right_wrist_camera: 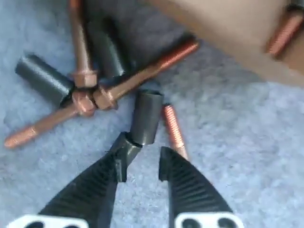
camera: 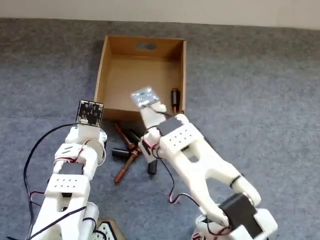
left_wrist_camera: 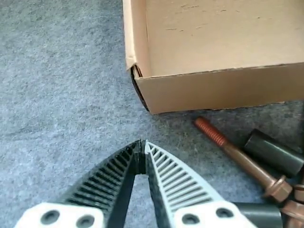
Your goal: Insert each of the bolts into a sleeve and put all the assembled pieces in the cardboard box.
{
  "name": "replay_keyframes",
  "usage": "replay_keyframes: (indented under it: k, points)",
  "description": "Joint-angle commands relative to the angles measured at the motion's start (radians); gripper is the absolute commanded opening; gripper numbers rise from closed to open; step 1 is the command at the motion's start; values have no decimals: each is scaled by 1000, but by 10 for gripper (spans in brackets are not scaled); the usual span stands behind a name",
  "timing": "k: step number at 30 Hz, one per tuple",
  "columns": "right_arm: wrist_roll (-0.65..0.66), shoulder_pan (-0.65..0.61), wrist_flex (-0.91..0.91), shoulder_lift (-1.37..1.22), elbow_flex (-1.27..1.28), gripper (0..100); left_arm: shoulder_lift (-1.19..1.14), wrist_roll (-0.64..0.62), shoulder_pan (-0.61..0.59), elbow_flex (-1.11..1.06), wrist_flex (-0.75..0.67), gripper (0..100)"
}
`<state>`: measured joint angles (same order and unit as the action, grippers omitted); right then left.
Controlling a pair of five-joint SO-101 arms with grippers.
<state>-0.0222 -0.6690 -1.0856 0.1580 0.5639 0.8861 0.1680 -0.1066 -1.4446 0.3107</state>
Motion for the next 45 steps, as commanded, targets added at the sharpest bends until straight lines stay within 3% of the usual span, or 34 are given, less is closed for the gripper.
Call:
replay_keyframes:
  k: [1,20,23,29,36,41,45]
  points:
    - [25,-10,13,-59,-68,124,24,3,-2,10,-20,34]
    - [31,-2,13,-440,-328,111,24,5,-2,7,-20,34]
    - [31,12,13,-429,-331,2,24,5,-2,7,-20,34]
    - [25,82,-41,-248,-321,5,24,5,-2,7,-20,34]
    - [29,257,-180,25,-318,5,24,5,-2,7,-20,34]
    - [31,484,-183,-19,-280,5,24,5,-2,7,-20,34]
    - [32,593,-136,-110,-194,5,24,5,-2,7,-20,34]
